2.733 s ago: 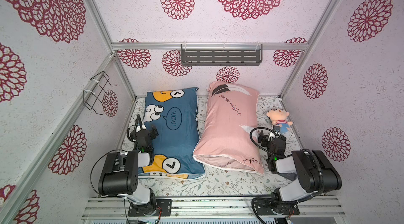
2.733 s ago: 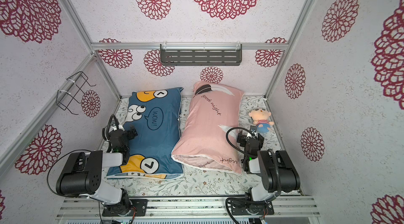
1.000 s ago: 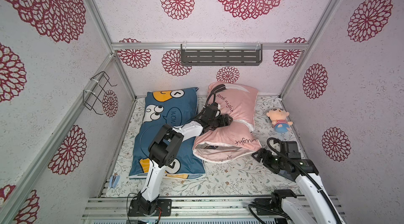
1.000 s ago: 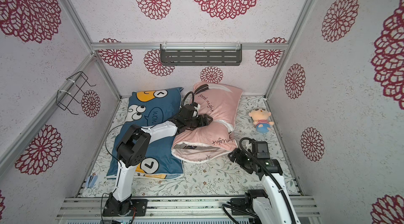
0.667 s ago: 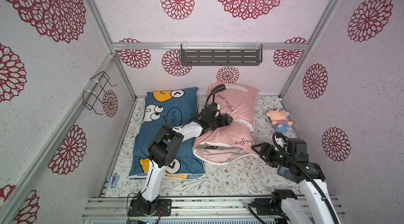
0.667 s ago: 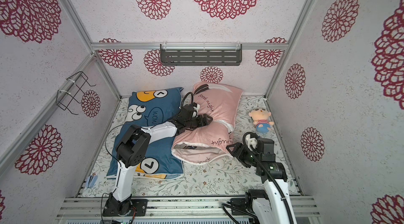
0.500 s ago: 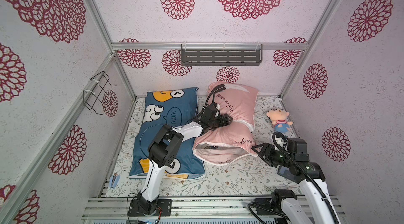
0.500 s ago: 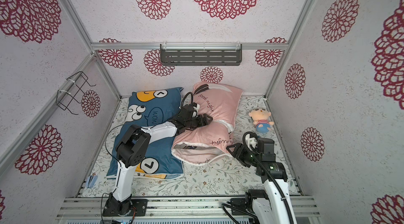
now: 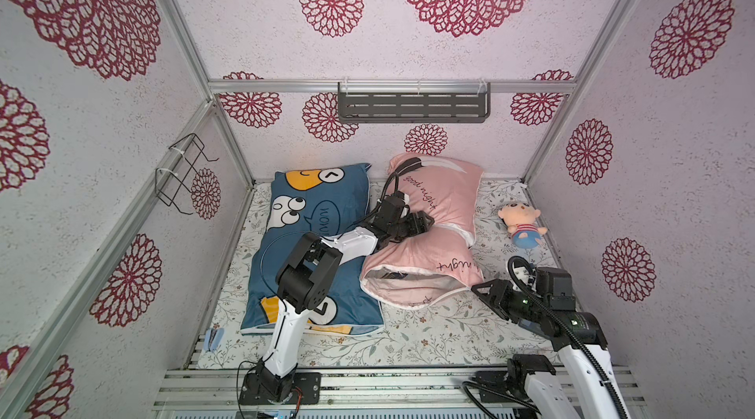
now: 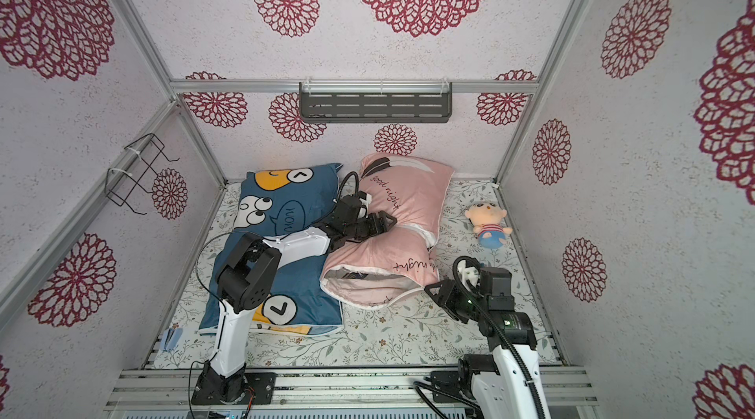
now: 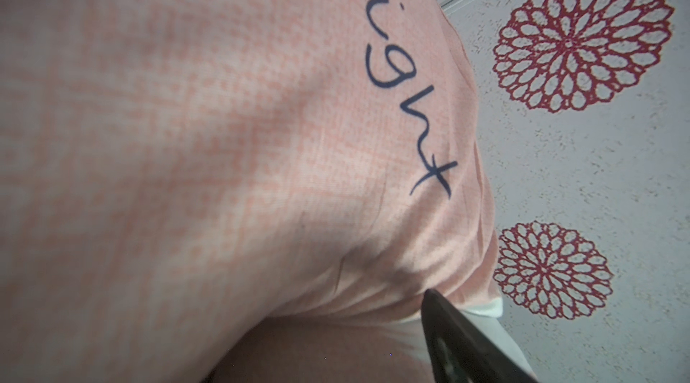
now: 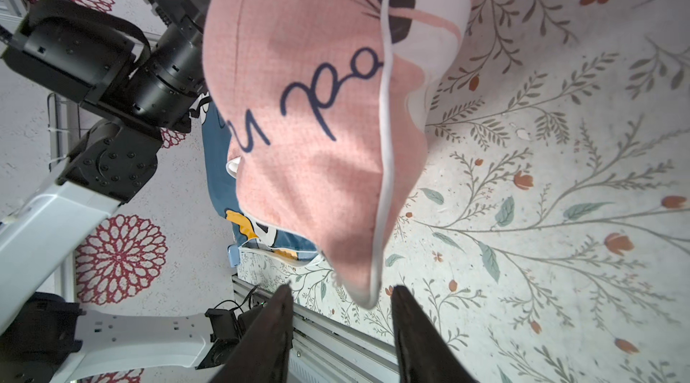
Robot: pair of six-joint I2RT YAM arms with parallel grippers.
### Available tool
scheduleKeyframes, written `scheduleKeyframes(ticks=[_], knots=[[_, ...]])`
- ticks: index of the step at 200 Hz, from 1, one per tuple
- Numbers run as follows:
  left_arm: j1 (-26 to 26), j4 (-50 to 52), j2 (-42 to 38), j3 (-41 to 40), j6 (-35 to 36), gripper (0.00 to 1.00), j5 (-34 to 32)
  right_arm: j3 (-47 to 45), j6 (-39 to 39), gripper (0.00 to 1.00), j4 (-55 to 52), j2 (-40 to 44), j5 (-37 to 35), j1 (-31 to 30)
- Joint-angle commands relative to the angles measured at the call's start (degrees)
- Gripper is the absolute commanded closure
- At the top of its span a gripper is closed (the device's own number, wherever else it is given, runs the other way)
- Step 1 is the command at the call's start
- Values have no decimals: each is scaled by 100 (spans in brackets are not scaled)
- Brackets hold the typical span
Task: Zip up pillowcases
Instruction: Pick up the pillowcase from the center of the board.
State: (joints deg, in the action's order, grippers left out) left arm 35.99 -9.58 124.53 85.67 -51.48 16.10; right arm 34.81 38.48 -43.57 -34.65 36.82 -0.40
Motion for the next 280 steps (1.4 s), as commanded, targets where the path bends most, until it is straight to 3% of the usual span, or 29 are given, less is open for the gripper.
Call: scheduleKeyframes(ticks=[1, 43, 103, 148, 214, 259, 280], knots=[[-623, 677, 434, -235, 95, 14, -1021, 263, -211, 56, -186, 52, -283, 23], [-627, 559, 458, -314, 33, 14, -944, 177, -110, 58, 260, 25, -435, 32], [-662, 587, 429, -290, 53, 14, -959, -248, 353, 68, 1193, -70, 198, 23], [-672, 668, 500, -141, 73, 14, -950, -128, -89, 58, 537, -94, 177, 31], [-681, 635, 441, -206, 62, 14, -967, -168, -84, 77, 709, -37, -34, 32], [-681, 578, 427, -279, 16, 13, -964, -228, -74, 84, 806, -6, 13, 32], [-681, 550, 370, -317, 16, 12, -959, -214, -89, 94, 803, -2, 82, 32]])
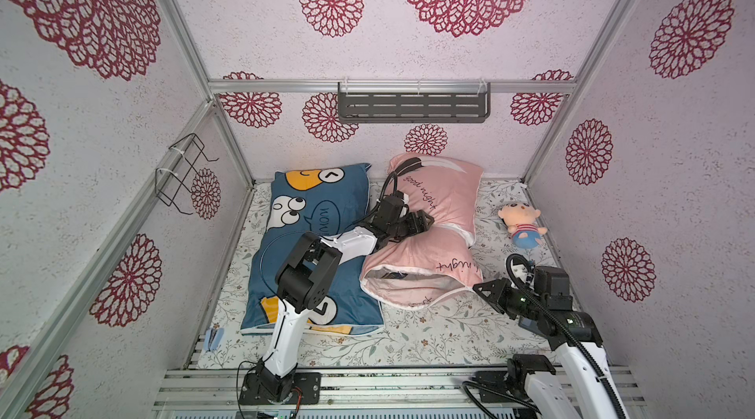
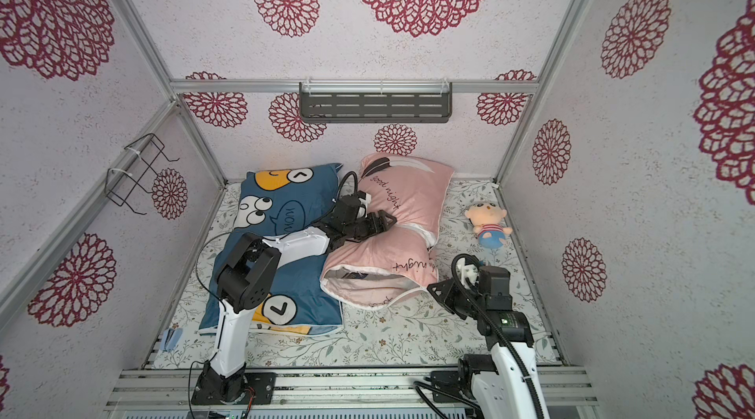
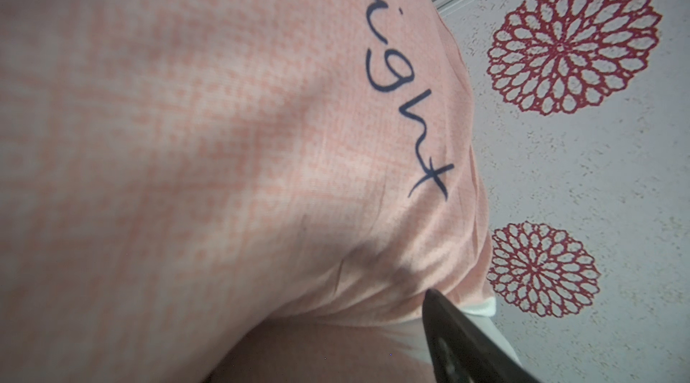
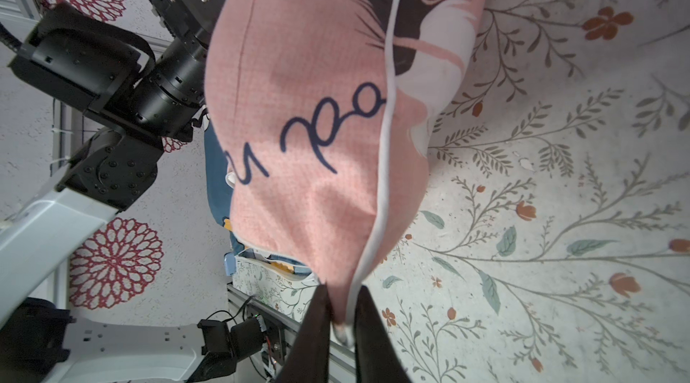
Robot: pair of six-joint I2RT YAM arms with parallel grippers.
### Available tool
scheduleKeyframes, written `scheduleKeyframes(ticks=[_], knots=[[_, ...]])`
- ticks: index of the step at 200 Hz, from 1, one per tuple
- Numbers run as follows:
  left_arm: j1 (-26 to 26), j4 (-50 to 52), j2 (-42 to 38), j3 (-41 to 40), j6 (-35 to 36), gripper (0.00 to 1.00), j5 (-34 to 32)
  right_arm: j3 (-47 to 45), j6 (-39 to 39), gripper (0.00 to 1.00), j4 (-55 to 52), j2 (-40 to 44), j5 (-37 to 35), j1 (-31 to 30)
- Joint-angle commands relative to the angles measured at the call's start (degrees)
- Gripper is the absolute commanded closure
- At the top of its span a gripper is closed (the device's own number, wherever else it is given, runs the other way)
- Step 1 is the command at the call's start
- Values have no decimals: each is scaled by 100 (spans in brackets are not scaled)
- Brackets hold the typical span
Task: Zip up pillowcases
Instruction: Pick up the pillowcase from the center of the board.
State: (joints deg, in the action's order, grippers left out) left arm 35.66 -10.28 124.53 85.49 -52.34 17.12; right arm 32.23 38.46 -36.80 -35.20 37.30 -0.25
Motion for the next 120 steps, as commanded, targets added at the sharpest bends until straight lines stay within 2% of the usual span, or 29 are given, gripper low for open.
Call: scheduleKeyframes(ticks=[1, 14, 27, 34, 65, 83, 103, 112, 120], knots=[[-652, 618, 362, -307, 101, 12, -1058, 50, -94, 95, 123, 46, 37, 16], [-655, 504, 175, -426, 150, 11, -1086, 151, -187, 100, 10, 39, 55, 16], [-679, 535, -194, -538, 348, 0, -1122, 372, -399, 100, -286, -9, -65, 16], [-679, 689, -440, -560, 542, 2, -1181, 539, -547, 100, -508, -76, -189, 16], [-618, 2254, -1878, -323, 1635, 2, -1730, 1496, -1197, 100, -1533, -457, -1071, 8], [-444, 3123, -2642, -174, 2133, 2, -1849, 1882, -1306, 100, -1651, -672, -1335, -39], [-191, 3715, -3323, -197, 2132, 6, -1322, 2047, -1216, 100, -1463, -917, -1410, -250], [-126, 3633, -3549, -360, 1714, 11, -632, 2070, -1157, 100, -1357, -1023, -1495, -439], [-46, 3131, -3678, -668, 1193, 16, 102, 2079, -1103, 100, -1220, -1117, -1515, -601]])
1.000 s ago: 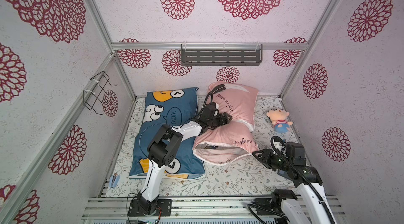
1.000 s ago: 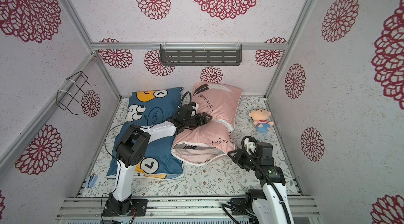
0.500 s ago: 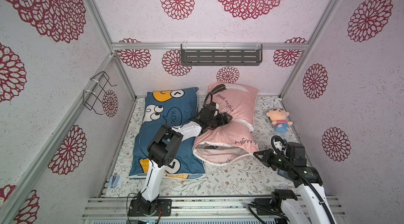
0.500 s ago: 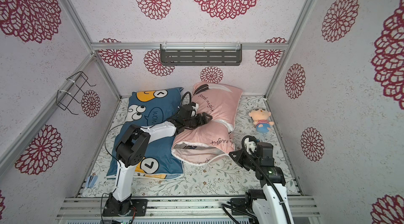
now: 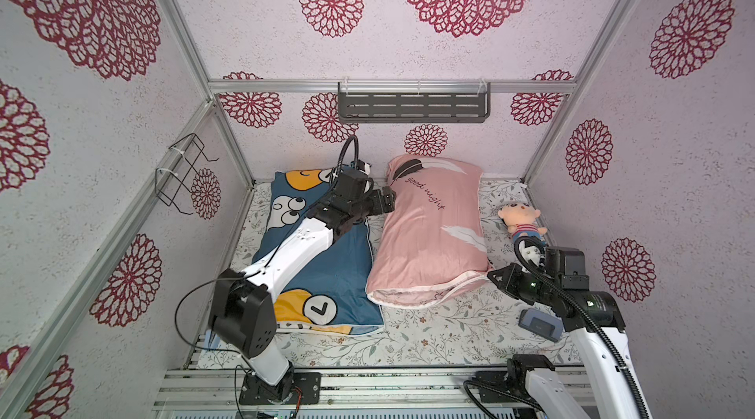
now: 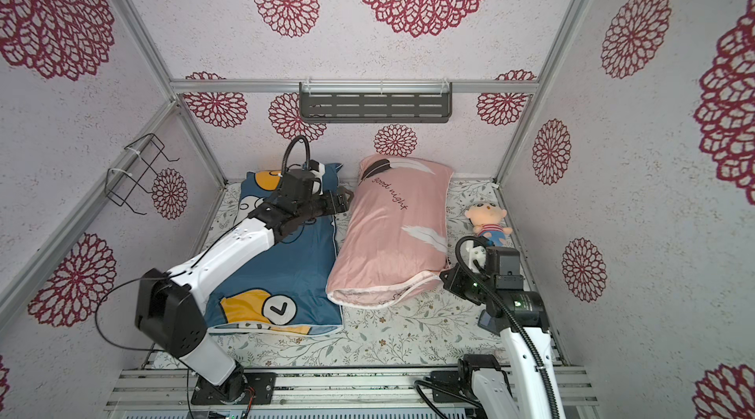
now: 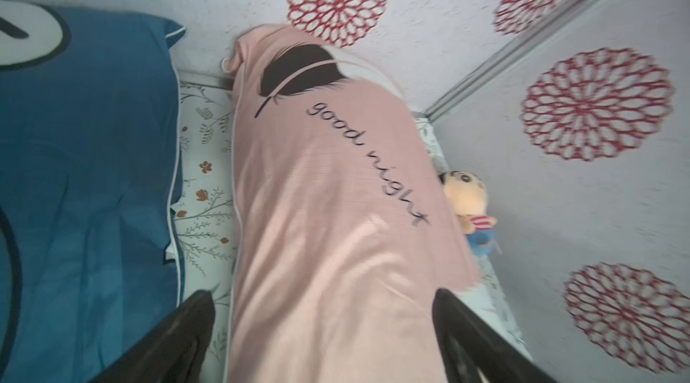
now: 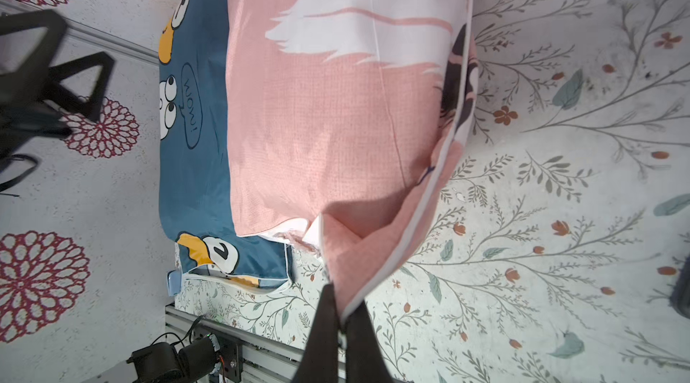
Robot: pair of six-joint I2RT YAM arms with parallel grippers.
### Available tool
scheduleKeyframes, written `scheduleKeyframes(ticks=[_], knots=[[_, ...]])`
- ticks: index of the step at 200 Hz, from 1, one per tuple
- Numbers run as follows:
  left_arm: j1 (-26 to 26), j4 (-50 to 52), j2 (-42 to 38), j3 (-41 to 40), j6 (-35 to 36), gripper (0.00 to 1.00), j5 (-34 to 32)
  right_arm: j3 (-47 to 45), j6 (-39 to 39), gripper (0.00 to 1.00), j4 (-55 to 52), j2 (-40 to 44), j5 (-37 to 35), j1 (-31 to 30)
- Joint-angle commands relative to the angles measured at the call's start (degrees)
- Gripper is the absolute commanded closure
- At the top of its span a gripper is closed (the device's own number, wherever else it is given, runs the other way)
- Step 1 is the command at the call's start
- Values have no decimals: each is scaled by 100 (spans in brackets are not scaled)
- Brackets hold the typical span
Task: Zip up pillowcases
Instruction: Pick up the pillowcase from the center of the board, then zip the zipper on the pillowcase.
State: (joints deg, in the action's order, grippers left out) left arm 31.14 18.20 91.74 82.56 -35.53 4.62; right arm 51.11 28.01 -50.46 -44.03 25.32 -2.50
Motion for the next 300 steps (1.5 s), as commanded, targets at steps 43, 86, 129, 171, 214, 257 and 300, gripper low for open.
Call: scheduleKeyframes(ticks=[43, 86, 129, 171, 214, 257, 300], knots=[[973, -3200, 213, -1436, -3402, 33, 3999, 156, 221, 100, 833, -483, 221, -594], [1400, -4838, 784, -1955, -4565, 45, 4064, -84, 736, 100, 1626, -525, 760, -593], [1590, -6996, 1641, -2030, -5978, 51, 4038, -173, 933, 100, 1808, -559, 850, -602], [1672, -6438, 1690, -1939, -5647, 51, 4067, -309, 1170, 100, 2260, -570, 1029, -620], [1738, -6460, 1827, -1843, -5707, 53, 4056, -411, 1247, 100, 2439, -624, 1061, -628], [1760, -6524, 1979, -1770, -5781, 59, 4031, -573, 1352, 100, 2653, -637, 1159, -655], [1746, -6502, 2023, -1829, -5732, 60, 3985, -528, 1264, 100, 2497, -545, 1087, -648]])
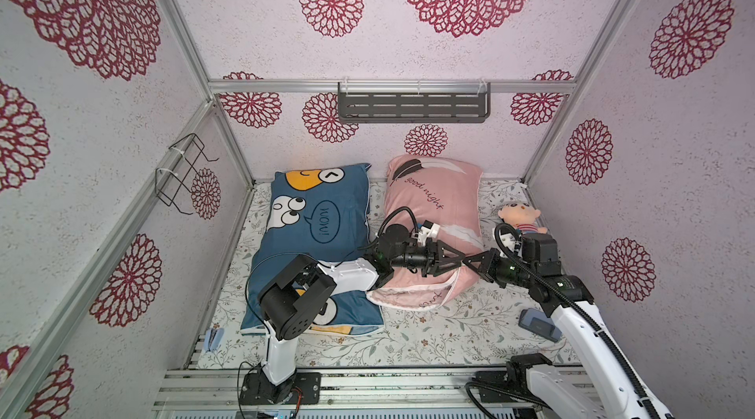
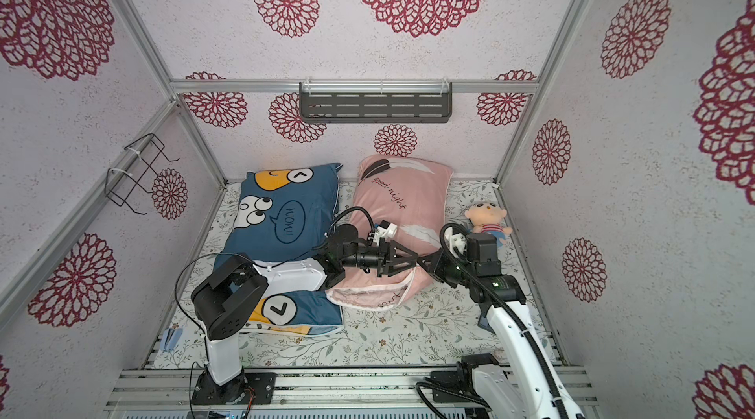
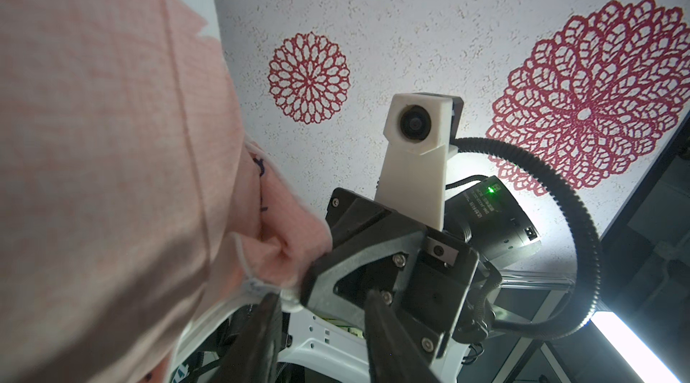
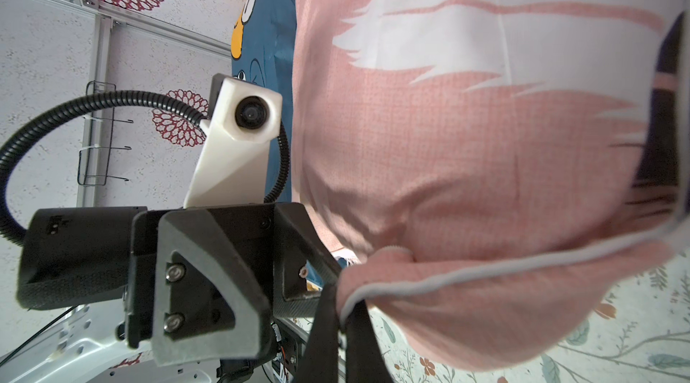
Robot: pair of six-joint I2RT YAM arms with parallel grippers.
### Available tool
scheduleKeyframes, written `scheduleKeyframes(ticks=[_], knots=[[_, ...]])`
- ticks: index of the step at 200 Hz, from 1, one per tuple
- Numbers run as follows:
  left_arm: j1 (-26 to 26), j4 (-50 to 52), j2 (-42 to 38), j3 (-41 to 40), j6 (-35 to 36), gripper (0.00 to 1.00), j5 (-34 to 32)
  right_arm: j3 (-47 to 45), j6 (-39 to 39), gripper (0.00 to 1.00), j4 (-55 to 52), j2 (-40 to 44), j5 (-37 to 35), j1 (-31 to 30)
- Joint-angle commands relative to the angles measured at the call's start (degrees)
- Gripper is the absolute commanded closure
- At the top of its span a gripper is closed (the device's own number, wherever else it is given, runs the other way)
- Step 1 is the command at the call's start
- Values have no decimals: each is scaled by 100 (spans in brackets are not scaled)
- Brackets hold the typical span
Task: Zip up pillowcases
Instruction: Zip the zipper on the pillowcase.
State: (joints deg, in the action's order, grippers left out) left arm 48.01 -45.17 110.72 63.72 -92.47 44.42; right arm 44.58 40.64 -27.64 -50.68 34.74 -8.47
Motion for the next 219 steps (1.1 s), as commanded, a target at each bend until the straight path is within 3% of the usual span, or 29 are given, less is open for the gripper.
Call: scheduleKeyframes(ticks=[1, 78, 184, 219], knots=[[55, -158, 126, 54, -36, 60, 5, 132, -6, 100, 202, 124, 137, -51], [20, -190, 407, -105, 41, 61, -126, 232, -135, 100, -84, 249, 34, 12], [57, -437, 397, -142, -128, 72, -126, 34, -160, 100, -163, 386, -193, 68], [123, -555, 427, -150, -267, 66, -109, -171, -42, 100, -7, 575, -144, 214]])
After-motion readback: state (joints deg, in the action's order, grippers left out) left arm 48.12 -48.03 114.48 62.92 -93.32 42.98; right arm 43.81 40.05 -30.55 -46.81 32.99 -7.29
